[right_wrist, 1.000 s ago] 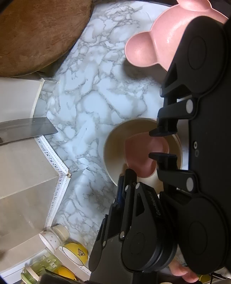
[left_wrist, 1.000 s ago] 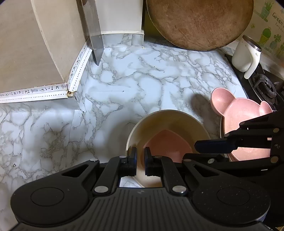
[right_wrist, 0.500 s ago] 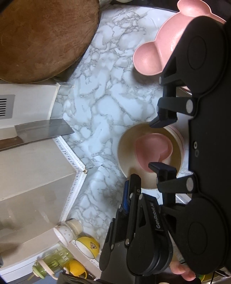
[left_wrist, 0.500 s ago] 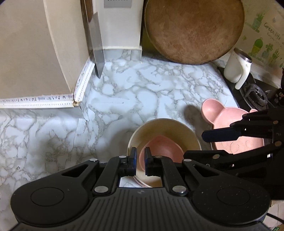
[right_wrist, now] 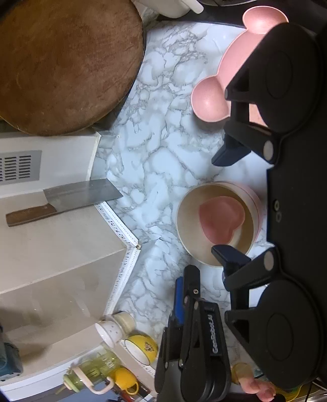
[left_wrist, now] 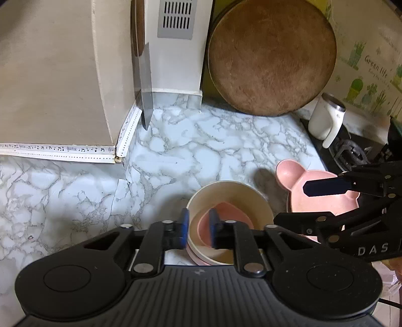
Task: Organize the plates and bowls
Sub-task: 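Lower the heart-shaped dish into the cream bowl and open both tools, then close both tools on the rim of the stacked bowls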
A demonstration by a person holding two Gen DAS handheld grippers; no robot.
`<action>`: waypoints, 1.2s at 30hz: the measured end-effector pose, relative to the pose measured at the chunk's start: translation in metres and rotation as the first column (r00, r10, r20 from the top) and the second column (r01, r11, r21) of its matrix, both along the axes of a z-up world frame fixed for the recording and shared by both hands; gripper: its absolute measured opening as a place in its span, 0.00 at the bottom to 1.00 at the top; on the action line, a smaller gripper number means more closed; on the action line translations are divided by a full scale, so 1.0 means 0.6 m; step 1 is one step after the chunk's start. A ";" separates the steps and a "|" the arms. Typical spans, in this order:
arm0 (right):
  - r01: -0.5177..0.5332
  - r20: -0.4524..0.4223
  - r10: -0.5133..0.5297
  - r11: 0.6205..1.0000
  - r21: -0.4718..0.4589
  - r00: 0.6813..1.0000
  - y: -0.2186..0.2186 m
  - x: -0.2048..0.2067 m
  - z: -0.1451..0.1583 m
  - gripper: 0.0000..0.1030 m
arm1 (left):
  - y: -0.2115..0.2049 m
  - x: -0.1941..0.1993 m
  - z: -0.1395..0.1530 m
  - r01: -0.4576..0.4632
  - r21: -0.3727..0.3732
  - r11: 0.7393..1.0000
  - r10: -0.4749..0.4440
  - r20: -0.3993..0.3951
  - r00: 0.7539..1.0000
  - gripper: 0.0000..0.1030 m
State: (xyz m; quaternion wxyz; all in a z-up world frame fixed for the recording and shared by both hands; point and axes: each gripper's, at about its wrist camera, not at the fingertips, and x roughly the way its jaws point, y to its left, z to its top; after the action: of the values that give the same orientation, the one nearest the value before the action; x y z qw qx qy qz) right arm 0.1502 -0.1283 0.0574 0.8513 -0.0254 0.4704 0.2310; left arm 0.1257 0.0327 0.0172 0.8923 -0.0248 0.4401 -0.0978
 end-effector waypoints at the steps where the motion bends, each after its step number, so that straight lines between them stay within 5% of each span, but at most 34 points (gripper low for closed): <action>1: 0.004 0.004 -0.004 1.000 0.001 1.000 -0.003 -0.002 0.001 0.73 | 0.002 -0.003 0.002 -0.001 -0.004 1.000 0.001 0.007 1.000 0.30; 6: 0.036 0.017 -0.036 0.999 0.009 0.999 -0.016 -0.010 0.002 0.91 | 0.011 -0.021 0.008 -0.024 -0.022 0.999 0.025 0.043 0.999 0.68; 13: 0.150 -0.062 -0.149 0.988 0.019 0.987 -0.029 -0.001 -0.032 0.96 | 0.018 -0.025 -0.010 -0.057 -0.039 0.998 0.057 0.014 0.998 0.75; 22: 0.225 -0.147 -0.214 0.973 0.059 0.966 -0.033 0.024 -0.065 0.93 | 0.043 0.005 -0.061 -0.172 -0.132 0.976 0.153 -0.142 0.978 0.75; 36: 0.210 -0.233 -0.193 0.977 0.047 0.953 -0.018 0.047 -0.106 0.64 | 0.043 0.029 -0.095 -0.218 -0.150 0.964 0.187 -0.196 0.962 0.73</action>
State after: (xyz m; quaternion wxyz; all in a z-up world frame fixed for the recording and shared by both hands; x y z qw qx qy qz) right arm 0.1784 -0.1390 -0.0062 0.8115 0.0796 0.5560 0.1609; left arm 0.1428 0.0587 -0.0396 0.8486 -0.1546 0.5044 -0.0401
